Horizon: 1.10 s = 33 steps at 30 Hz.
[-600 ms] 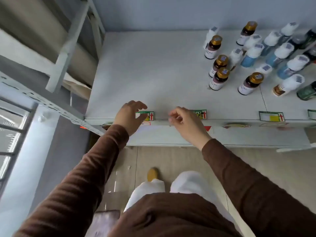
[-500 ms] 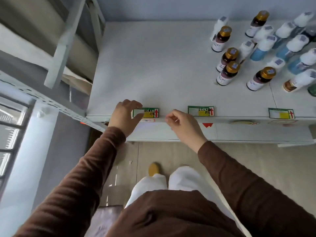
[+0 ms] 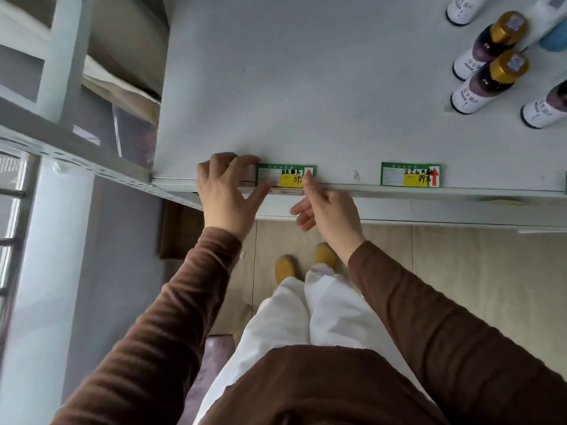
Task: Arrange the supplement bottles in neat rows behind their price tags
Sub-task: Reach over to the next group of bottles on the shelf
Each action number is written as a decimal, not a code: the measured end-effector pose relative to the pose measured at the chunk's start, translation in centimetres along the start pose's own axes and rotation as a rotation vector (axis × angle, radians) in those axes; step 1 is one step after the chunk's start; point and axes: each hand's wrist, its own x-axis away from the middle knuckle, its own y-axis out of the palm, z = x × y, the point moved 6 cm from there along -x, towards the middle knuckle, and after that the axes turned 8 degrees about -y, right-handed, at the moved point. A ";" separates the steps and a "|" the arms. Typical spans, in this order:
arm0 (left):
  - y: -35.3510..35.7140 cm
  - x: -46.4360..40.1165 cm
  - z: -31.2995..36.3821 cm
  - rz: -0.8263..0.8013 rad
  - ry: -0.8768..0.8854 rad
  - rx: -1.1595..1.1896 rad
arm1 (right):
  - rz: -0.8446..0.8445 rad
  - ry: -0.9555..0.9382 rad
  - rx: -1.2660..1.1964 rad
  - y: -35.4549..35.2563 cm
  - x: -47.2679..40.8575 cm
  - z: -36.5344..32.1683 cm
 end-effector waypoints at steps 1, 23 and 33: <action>0.1 0.0 0.0 0.001 -0.010 0.012 | 0.001 -0.008 -0.007 0.2 -0.2 0.1; 0.3 -0.3 0.3 -0.068 -0.083 0.046 | -0.043 -0.011 -0.056 0.1 -0.8 0.3; 0.7 -2.4 7.9 -0.206 0.170 0.002 | 0.184 -0.219 0.436 -9.8 1.0 -4.5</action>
